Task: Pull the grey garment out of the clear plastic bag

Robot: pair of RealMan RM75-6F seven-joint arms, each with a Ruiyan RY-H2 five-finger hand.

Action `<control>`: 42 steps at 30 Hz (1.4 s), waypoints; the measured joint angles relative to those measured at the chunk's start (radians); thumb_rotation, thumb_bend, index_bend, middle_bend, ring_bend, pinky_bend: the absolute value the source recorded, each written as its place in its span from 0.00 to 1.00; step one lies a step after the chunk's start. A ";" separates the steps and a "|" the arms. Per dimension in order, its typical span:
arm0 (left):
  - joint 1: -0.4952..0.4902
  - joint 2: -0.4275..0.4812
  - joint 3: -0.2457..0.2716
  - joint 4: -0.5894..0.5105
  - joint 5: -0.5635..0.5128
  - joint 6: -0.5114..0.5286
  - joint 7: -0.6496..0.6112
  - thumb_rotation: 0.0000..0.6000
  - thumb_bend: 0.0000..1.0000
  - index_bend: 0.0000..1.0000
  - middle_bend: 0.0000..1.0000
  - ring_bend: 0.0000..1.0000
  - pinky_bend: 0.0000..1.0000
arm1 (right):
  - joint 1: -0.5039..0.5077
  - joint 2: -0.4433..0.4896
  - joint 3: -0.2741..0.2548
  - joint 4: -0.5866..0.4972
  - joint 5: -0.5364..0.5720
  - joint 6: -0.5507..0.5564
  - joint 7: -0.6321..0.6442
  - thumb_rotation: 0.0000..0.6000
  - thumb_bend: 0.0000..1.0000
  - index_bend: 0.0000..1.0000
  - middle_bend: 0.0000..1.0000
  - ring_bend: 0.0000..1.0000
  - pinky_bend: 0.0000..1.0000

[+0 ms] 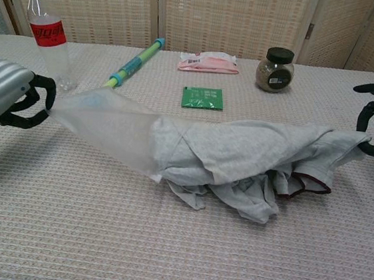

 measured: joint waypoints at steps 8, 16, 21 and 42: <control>0.060 0.082 0.004 -0.009 -0.014 0.072 -0.030 1.00 0.47 0.72 1.00 1.00 1.00 | -0.019 0.087 0.037 -0.015 0.032 0.026 -0.028 1.00 0.56 0.65 0.08 0.00 0.00; 0.117 0.145 0.049 -0.118 0.009 0.116 -0.027 1.00 0.43 0.59 1.00 1.00 1.00 | -0.030 0.132 0.065 -0.037 0.075 0.015 -0.012 1.00 0.53 0.59 0.07 0.00 0.00; 0.133 0.189 0.082 -0.256 0.018 0.072 0.006 0.90 0.18 0.14 0.86 0.94 0.99 | -0.036 0.164 0.042 -0.075 0.043 0.008 0.027 1.00 0.27 0.10 0.00 0.00 0.00; 0.121 0.913 0.220 -1.376 -0.043 -0.303 0.017 0.71 0.15 0.02 0.04 0.04 0.12 | -0.211 0.530 -0.149 -0.628 -0.093 0.155 -0.577 1.00 0.07 0.00 0.00 0.00 0.00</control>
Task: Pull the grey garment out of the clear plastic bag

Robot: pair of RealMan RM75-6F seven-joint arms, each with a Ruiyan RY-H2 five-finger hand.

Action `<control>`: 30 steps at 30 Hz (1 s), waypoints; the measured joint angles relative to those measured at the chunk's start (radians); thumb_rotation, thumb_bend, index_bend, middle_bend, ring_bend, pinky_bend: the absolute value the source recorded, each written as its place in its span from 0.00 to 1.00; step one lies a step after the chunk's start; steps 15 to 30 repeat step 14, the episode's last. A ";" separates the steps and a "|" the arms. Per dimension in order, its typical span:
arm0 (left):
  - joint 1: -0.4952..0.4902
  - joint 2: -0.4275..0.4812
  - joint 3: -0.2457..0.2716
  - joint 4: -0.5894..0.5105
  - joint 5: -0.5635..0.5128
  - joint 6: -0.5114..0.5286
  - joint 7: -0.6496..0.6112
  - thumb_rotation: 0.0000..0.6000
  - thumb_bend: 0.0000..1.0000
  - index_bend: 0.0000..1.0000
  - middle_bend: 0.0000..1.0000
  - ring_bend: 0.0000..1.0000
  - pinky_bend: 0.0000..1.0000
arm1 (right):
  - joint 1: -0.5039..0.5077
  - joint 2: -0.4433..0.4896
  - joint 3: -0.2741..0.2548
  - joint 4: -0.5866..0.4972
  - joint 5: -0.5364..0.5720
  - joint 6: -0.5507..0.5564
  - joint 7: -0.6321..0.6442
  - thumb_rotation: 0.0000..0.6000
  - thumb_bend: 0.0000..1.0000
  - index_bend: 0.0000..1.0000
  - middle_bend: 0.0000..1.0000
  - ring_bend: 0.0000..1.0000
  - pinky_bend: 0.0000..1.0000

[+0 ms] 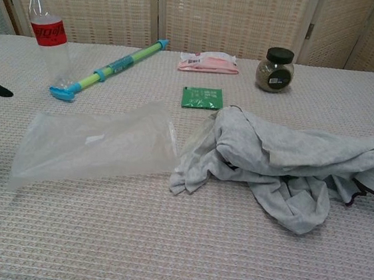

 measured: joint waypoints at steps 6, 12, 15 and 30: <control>0.100 -0.033 -0.005 0.087 0.023 0.197 0.079 0.70 0.15 0.06 0.05 0.03 0.11 | -0.091 0.018 -0.043 0.028 -0.028 0.091 0.004 1.00 0.07 0.00 0.00 0.00 0.00; 0.214 -0.114 -0.018 0.279 0.060 0.387 0.068 0.70 0.15 0.08 0.05 0.03 0.10 | -0.090 0.024 -0.038 0.033 -0.011 0.056 0.019 1.00 0.07 0.00 0.00 0.00 0.00; 0.239 -0.128 -0.026 0.312 0.074 0.419 0.056 0.70 0.15 0.08 0.06 0.02 0.10 | -0.085 0.022 -0.036 0.031 -0.002 0.034 0.020 1.00 0.07 0.00 0.00 0.00 0.00; 0.239 -0.128 -0.026 0.312 0.074 0.419 0.056 0.70 0.15 0.08 0.06 0.02 0.10 | -0.085 0.022 -0.036 0.031 -0.002 0.034 0.020 1.00 0.07 0.00 0.00 0.00 0.00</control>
